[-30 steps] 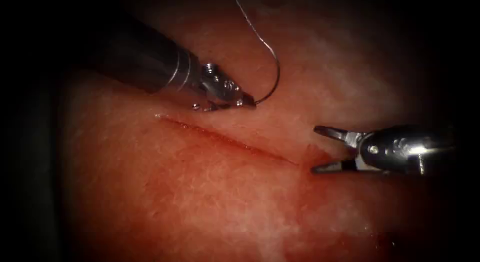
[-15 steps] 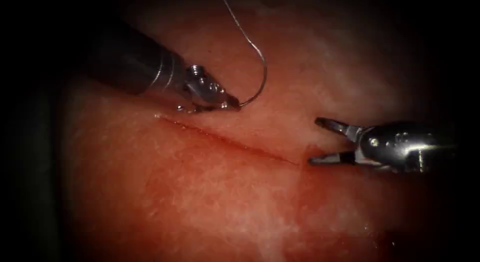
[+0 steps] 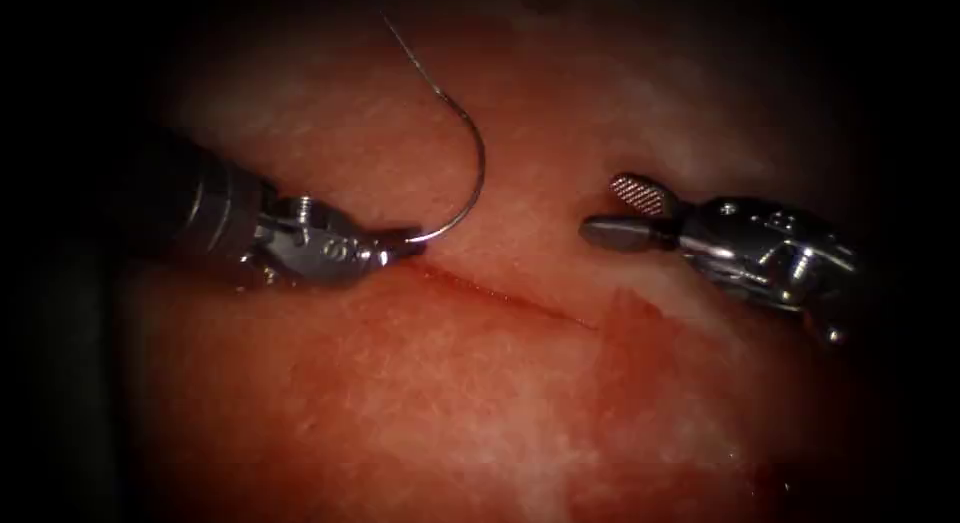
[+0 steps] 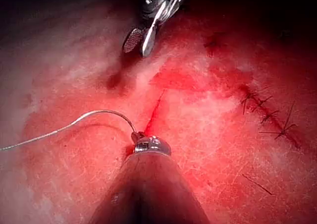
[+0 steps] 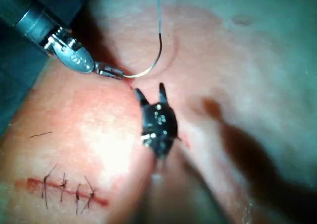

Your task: Wound Closure

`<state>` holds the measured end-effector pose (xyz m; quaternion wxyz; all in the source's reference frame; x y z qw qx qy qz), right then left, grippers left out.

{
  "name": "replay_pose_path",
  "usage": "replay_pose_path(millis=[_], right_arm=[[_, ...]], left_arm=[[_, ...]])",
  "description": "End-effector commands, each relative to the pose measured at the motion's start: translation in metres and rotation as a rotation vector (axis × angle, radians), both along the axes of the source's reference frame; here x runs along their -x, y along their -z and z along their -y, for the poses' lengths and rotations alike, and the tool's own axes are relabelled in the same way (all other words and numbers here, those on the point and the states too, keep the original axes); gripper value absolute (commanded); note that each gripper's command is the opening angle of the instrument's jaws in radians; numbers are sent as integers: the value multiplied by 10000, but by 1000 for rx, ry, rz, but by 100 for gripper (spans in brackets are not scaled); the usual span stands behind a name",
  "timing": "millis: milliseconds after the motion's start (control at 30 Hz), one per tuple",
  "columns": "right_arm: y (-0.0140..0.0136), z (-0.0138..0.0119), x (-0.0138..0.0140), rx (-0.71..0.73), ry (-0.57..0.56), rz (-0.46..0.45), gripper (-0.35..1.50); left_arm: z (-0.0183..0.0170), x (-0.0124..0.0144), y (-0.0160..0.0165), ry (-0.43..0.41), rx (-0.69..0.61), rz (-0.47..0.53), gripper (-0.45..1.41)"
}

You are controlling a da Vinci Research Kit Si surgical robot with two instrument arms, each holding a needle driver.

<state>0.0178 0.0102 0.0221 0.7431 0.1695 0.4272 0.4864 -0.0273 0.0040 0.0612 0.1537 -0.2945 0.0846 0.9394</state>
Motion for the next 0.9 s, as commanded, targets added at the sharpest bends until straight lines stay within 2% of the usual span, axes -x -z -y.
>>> replay_pose_path(millis=[33,167,433,533,700,767,900], right_arm=[[3,1,-18,-30,-22,-7,42],[11,-11,-41,-82,-62,4,36],[9,-9,-63,-125,-14,68,32],[8,-8,-68,-149,17,95,39],[7,-10,-74,-174,43,125,61],[6,-12,-77,-178,44,138,73],[5,-15,-81,-177,33,175,83]], left_arm=[[13,6,-2,-4,2,-3,-45],[19,9,5,-21,16,-19,-45],[27,12,17,-67,57,-65,-45],[31,13,21,-89,95,-87,-45],[37,16,31,-143,200,-141,-45],[38,17,36,-154,234,-156,-45],[39,21,47,-177,274,-192,-45]])
